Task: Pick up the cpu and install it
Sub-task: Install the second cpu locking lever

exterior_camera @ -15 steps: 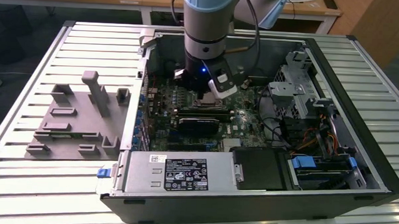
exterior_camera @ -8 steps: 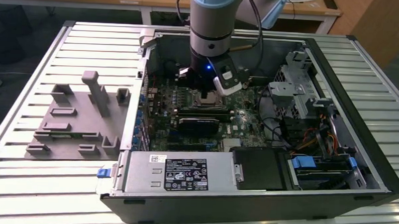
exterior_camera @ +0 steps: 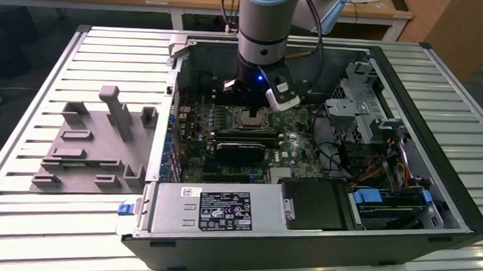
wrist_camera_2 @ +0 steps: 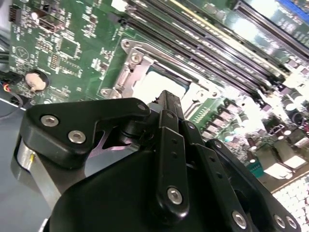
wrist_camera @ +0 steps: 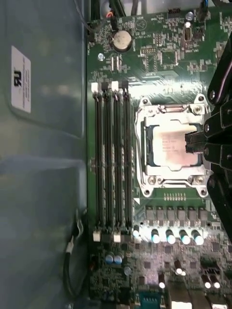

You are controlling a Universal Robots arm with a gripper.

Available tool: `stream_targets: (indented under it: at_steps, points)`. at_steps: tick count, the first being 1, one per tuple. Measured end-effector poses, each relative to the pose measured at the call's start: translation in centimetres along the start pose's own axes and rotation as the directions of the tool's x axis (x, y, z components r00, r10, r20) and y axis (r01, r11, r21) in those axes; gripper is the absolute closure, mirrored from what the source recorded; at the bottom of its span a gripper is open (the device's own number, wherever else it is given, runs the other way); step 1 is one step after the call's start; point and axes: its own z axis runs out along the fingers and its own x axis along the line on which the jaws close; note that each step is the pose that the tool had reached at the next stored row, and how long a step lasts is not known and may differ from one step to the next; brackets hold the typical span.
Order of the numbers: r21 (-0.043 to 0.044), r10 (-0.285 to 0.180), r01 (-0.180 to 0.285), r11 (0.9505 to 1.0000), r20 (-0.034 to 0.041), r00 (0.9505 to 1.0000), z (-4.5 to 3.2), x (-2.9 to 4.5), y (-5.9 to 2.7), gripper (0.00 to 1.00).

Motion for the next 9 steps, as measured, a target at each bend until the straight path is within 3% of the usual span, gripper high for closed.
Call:
stream_targets:
  at_steps: [3,9]
  points:
    - [0.0059,0.001,-0.001,1.0000,0.0005,1.0000,0.05,-0.28,0.24,0.89]
    - [0.0068,0.001,-0.001,1.0000,0.0005,1.0000,0.06,-0.29,0.30,0.89]
